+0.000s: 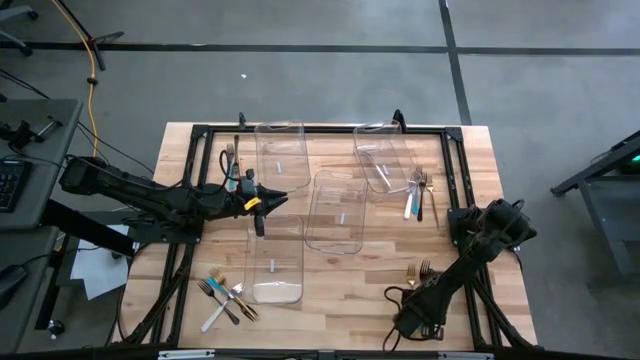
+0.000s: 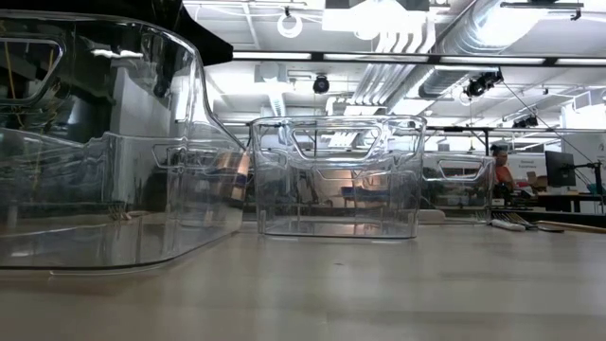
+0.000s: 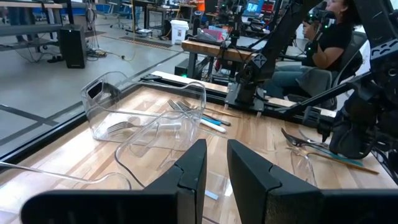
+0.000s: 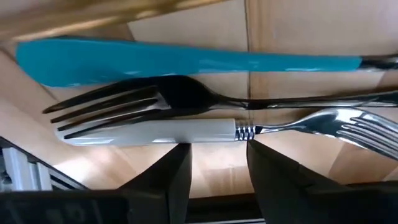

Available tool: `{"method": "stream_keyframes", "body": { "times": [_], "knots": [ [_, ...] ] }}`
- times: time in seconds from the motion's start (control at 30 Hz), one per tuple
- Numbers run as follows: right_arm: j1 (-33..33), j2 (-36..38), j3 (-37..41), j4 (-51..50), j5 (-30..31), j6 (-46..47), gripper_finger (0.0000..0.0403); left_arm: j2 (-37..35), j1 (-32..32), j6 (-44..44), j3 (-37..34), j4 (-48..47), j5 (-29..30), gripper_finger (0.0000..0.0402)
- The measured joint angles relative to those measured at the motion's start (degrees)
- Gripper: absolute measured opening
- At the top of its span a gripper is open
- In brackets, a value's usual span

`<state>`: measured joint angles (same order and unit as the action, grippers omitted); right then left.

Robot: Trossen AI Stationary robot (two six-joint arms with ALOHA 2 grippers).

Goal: Sort silverware by color (type)
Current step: Put the white fork into the top right transparent bin

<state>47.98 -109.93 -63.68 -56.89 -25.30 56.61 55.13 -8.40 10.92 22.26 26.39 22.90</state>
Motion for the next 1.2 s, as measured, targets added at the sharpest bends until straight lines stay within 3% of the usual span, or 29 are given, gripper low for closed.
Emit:
{"method": "stream_keyframes", "body": {
  "times": [0.57,0.77,0.93,1.2],
  "knots": [
    [-5.2,0.2,0.0,-2.6,5.6,-11.7,0.0149,0.0,0.0,0.0,0.0,0.0,0.0,0.0056],
    [-4.4,1.9,0.0,-11.5,4.3,-11.0,0.0149,0.0,0.0,0.0,0.0,0.0,0.0,0.0056],
    [-0.7,7.8,0.0,-12.7,4.3,0.4,0.0149,0.0,0.0,0.0,0.0,-0.4,0.0,0.0056],
    [2.8,15.1,0.3,-5.1,20.4,40.7,0.0149,0.0,0.0,0.0,0.0,-0.8,0.0,0.0056]
  ]
}}
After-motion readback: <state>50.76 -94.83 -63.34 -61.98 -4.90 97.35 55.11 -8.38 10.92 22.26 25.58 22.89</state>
